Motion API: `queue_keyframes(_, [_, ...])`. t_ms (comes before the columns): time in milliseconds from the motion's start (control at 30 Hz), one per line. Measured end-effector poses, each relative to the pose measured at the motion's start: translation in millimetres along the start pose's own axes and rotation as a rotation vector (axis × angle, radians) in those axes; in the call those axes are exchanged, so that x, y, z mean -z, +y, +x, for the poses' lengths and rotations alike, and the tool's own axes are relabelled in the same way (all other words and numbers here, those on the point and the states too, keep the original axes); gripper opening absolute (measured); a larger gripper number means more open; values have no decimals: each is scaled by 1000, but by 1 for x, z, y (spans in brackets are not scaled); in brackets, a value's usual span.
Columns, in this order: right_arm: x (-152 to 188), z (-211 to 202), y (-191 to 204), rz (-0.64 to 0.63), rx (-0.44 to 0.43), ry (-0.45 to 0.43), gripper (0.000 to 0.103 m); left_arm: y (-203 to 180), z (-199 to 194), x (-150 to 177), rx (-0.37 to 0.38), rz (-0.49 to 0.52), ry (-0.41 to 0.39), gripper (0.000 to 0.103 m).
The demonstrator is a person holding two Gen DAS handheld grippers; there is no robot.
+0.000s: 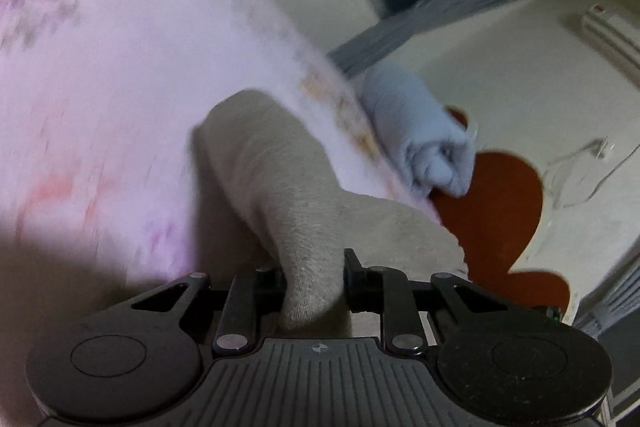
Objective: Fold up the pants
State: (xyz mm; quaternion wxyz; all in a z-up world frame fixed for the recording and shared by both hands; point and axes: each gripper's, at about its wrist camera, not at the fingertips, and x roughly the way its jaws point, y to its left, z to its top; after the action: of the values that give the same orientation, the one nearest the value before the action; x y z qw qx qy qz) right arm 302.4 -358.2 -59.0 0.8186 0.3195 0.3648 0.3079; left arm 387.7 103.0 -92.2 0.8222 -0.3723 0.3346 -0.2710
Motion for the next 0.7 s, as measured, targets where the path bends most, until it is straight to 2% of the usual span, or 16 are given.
queue_keyframes(133, [-47,23,5,-21,-37,-27,39,0,12,-48,-1,21,-60,23])
queue_keyframes(267, [-82,73,-26,28,-28,-1,39,25,44,-77,-48,12,-36,23])
queue_keyframes(333, [-86,97,-51,44,8,29,39,50,68,-76,-100,-15,-4,25])
queue_keyframes(367, [-83,109,-62,49,48,42,41,62,77,-73,-131,-25,16,39])
queue_keyframes(400, [-78,117,-77,78,75,54,42,76,82,-69,-122,-43,23,39])
queue_keyframes(433, [-72,116,-96,144,9,35,42,87,80,-63,-60,-69,-5,40])
queue_keyframes(467, [-70,111,-103,160,-26,19,42,91,78,-63,-34,-89,-16,39])
queue_keyframes(533, [-64,97,-102,152,-26,3,42,89,70,-64,-42,-70,-17,41])
queue_keyframes(600, [-62,74,-102,166,-13,-26,47,81,58,-66,-87,-18,-29,53])
queue_keyframes(633, [-62,58,-102,169,9,-62,49,74,50,-69,-134,8,-52,65])
queue_keyframes(667, [-62,45,-97,151,45,-99,51,68,45,-73,-173,27,-85,77])
queue_keyframes(700, [-63,35,-90,128,78,-130,51,59,38,-77,-211,48,-138,82])
